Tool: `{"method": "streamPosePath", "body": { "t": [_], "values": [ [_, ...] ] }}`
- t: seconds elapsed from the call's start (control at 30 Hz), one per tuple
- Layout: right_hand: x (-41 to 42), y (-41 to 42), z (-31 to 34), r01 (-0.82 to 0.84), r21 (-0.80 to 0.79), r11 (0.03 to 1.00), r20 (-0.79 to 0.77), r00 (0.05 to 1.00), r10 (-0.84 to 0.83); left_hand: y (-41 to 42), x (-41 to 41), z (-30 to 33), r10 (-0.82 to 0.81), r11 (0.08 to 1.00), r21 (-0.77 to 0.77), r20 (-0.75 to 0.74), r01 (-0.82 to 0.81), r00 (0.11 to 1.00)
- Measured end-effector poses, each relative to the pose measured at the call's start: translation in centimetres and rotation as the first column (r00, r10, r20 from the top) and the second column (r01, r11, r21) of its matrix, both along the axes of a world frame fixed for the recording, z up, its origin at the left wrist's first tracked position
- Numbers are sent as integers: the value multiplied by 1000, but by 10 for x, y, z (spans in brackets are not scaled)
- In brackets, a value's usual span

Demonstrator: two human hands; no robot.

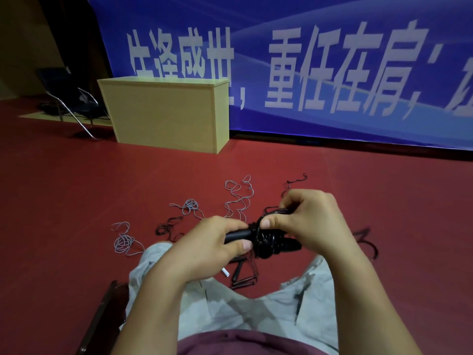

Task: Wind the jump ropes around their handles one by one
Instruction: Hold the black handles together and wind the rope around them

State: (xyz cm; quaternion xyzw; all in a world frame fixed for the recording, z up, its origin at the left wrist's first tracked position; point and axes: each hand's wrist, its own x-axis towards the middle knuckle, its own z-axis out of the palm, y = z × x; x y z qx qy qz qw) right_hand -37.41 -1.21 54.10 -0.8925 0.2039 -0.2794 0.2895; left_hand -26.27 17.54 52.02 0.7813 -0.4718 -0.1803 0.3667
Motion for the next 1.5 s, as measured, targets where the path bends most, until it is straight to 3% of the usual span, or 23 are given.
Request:
{"method": "streamPosePath", "body": {
  "t": [0.07, 0.17, 0.27, 0.37, 0.5, 0.6, 0.77, 0.87, 1.0, 1.23, 1.5],
  "values": [
    [1, -5, 0, -146, 225, 963, 37, 989, 141, 7, 0, 8, -122, 992, -28, -108, 120, 987],
    [7, -18, -12, -481, 542, 689, 254, 875, 412, 12, -4, 16, -295, 955, -84, -192, 284, 936],
    [16, -22, -28, -579, 623, 525, 360, 809, 465, 9, -5, 15, -361, 931, -142, -236, 336, 902],
    [26, -15, -44, -584, 683, 439, 428, 807, 406, 5, -4, 8, -332, 928, -262, -271, 263, 904],
    [34, 4, -55, -465, 670, 578, 326, 884, 333, -7, -2, -6, -161, 893, -446, -426, -51, 890],
    [32, 7, -52, -350, 694, 630, 250, 937, 245, -18, -3, -12, -56, 837, -487, -530, -250, 846],
    [26, 6, -48, -207, 415, 886, -75, 963, 260, -32, 0, -25, 233, 758, -399, -573, -516, 786],
    [21, 6, -42, -183, 255, 950, -214, 947, 240, -38, -1, -31, 332, 718, -378, -552, -585, 765],
    [14, 14, -34, -246, 179, 953, -286, 913, 290, -42, 0, -35, 468, 654, -358, -500, -666, 728],
    [6, 23, -25, -316, 207, 926, -326, 870, 370, -39, 10, -47, 635, 548, -361, -408, -755, 656],
    [1, 32, -15, -333, 152, 931, -315, 876, 365, -38, 0, -40, 701, 633, -333, -138, -699, 700]
  ]
}}
